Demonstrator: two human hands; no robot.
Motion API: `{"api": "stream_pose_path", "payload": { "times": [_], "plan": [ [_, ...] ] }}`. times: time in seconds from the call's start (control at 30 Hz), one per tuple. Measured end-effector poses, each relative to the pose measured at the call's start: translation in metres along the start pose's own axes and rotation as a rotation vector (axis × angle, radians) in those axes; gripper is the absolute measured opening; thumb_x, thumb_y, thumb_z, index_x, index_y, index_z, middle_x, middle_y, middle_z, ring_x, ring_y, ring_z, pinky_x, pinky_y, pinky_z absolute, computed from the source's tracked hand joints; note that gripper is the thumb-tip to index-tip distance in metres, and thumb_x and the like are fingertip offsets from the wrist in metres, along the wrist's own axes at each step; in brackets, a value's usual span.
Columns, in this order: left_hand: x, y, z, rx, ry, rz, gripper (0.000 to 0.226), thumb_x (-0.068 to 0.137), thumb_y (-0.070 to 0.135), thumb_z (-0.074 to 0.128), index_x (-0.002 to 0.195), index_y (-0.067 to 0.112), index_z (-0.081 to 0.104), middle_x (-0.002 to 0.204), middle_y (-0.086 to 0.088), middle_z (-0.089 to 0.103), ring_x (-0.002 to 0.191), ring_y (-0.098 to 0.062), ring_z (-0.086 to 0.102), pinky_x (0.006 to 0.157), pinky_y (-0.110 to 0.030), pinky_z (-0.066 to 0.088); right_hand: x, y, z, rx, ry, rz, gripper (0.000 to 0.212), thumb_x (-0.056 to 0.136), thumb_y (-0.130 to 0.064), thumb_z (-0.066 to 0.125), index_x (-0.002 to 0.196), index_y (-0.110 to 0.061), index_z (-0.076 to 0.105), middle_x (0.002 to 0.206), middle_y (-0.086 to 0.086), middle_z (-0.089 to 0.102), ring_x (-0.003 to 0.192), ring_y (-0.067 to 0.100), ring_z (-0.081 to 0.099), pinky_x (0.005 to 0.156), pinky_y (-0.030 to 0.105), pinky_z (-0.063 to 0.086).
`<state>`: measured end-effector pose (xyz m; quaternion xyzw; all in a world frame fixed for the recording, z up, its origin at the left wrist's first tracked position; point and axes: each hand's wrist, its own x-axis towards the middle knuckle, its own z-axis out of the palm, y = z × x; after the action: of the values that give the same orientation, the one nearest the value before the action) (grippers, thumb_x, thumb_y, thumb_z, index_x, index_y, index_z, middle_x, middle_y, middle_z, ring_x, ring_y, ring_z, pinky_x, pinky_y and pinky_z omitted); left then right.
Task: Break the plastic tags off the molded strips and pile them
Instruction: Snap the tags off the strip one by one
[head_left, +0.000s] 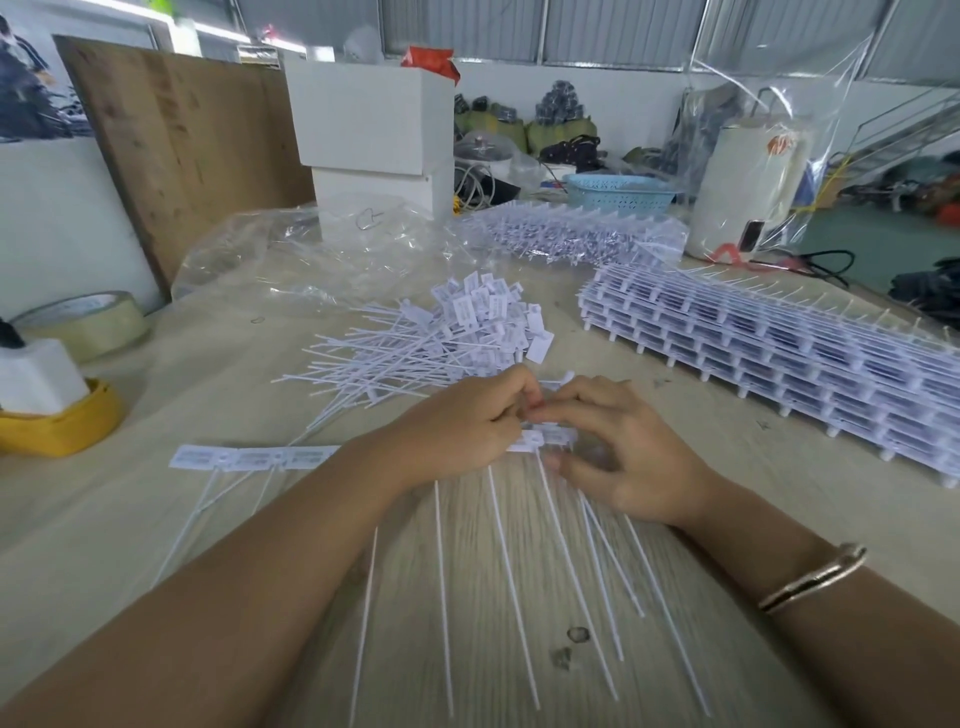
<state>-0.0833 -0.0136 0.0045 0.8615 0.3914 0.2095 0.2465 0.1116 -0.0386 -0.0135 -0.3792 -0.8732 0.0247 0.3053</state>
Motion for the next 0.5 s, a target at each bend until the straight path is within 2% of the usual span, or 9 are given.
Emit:
{"api": "stream_pose_path", "payload": {
  "times": [0.1, 0.17, 0.23, 0.3, 0.4, 0.5],
  "plan": [
    [0.005, 0.006, -0.002, -0.025, -0.012, -0.008, 0.029, 0.089, 0.002, 0.041, 0.091, 0.030, 0.040, 0.066, 0.005, 0.044, 0.061, -0.012, 0.039, 0.060, -0.031, 0.032, 0.001, -0.002, 0.001, -0.084, 0.047, -0.003, 0.030, 0.082, -0.027, 0.062, 0.110, -0.018, 0.067, 0.101, -0.005, 0.067, 0.090, 0.012, 0.057, 0.081, 0.047, 0.042],
    [0.011, 0.010, -0.005, -0.014, -0.053, -0.018, 0.026, 0.090, 0.001, 0.042, 0.095, 0.027, 0.041, 0.072, 0.005, 0.046, 0.066, -0.012, 0.042, 0.065, -0.033, 0.035, 0.001, -0.002, -0.001, -0.058, 0.070, 0.015, 0.031, 0.082, -0.024, 0.058, 0.111, -0.018, 0.067, 0.098, -0.015, 0.065, 0.089, 0.007, 0.055, 0.082, 0.044, 0.042],
    [0.015, 0.013, -0.011, -0.026, -0.078, -0.018, 0.023, 0.092, 0.001, 0.043, 0.101, 0.022, 0.041, 0.080, 0.000, 0.050, 0.070, -0.014, 0.043, 0.068, -0.034, 0.037, 0.000, 0.000, -0.003, 0.041, 0.073, 0.044, 0.039, 0.080, -0.018, 0.051, 0.117, -0.021, 0.063, 0.090, -0.021, 0.059, 0.086, 0.001, 0.053, 0.084, 0.038, 0.038],
    [0.017, 0.015, -0.016, -0.061, -0.072, -0.018, 0.021, 0.094, 0.004, 0.044, 0.104, 0.023, 0.042, 0.084, -0.002, 0.051, 0.068, -0.010, 0.044, 0.066, -0.028, 0.037, -0.001, 0.002, -0.004, 0.095, 0.070, 0.055, 0.053, 0.073, -0.009, 0.049, 0.123, -0.026, 0.056, 0.085, -0.015, 0.055, 0.083, -0.001, 0.050, 0.085, 0.036, 0.035],
    [0.013, 0.013, -0.017, -0.090, -0.032, -0.002, 0.021, 0.095, 0.007, 0.048, 0.106, 0.025, 0.046, 0.088, 0.001, 0.054, 0.067, -0.005, 0.046, 0.065, -0.022, 0.041, -0.001, 0.004, -0.002, 0.007, 0.071, -0.005, 0.046, 0.079, -0.015, 0.061, 0.125, -0.022, 0.057, 0.086, -0.020, 0.048, 0.083, -0.003, 0.048, 0.082, 0.039, 0.036],
    [0.006, 0.008, -0.009, -0.101, 0.027, 0.034, 0.019, 0.094, 0.012, 0.052, 0.104, 0.028, 0.049, 0.089, 0.006, 0.055, 0.064, -0.001, 0.045, 0.063, -0.018, 0.040, 0.003, 0.006, 0.002, -0.137, 0.168, -0.065, 0.037, 0.079, -0.021, 0.068, 0.116, -0.018, 0.067, 0.080, -0.014, 0.052, 0.074, 0.002, 0.049, 0.072, 0.038, 0.039]
  ]
}}
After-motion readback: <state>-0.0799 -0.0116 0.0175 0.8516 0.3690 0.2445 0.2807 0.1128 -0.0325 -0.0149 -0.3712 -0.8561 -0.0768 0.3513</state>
